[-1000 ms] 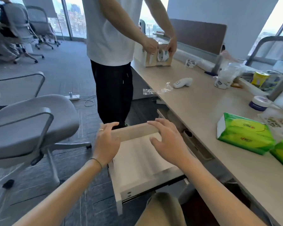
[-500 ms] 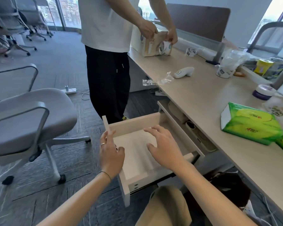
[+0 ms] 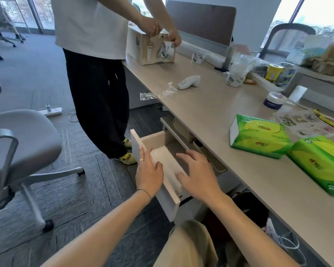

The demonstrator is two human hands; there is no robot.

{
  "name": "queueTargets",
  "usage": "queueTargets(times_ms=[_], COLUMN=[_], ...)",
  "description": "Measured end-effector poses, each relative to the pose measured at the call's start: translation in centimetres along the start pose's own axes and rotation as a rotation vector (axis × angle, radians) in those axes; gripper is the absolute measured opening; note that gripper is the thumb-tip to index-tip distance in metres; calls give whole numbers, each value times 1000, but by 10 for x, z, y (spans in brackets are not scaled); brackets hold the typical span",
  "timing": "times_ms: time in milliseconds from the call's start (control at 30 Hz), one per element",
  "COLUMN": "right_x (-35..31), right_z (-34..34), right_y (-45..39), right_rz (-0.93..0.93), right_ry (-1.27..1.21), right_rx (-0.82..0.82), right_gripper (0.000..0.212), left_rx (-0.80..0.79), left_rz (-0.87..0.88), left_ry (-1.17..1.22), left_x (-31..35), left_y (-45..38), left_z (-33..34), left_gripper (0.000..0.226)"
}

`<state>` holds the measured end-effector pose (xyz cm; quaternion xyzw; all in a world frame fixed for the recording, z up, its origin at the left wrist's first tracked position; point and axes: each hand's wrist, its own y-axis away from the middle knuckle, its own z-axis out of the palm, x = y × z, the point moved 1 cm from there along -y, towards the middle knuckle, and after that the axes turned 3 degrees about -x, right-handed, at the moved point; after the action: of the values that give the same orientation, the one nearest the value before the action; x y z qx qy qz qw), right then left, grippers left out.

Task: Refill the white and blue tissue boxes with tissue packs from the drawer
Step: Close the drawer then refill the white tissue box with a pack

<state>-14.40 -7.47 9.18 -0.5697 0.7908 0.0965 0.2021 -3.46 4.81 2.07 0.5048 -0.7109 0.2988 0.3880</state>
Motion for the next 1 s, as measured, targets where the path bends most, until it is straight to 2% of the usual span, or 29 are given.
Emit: queueTargets(times_ms=[167,267,500,667,767,1000], right_x=[27,40,60,69,75,69], right_z=[-3,-3,1,6,12,17], right_y=[12,18,25,26,25,29], right_rz=[156,186,197,155,140,114], right_ry=[38,25,-17,99,200,324], right_rx=[-82,-84,-116,-44,53,121], right_gripper=[85,95,93,84,86,94], left_rx=[-105,-159,-374,-519,-543,-575], left_rz=[-2,-2,31,91,62,68], left_ry=[-1,-13,8,-19,-96,-175], left_x=[18,22,26,37,40,40], left_y=[0,-1,15,22,24,17], left_z=[23,34,69,86,94,99], left_gripper=[65,70,69,78,90,101])
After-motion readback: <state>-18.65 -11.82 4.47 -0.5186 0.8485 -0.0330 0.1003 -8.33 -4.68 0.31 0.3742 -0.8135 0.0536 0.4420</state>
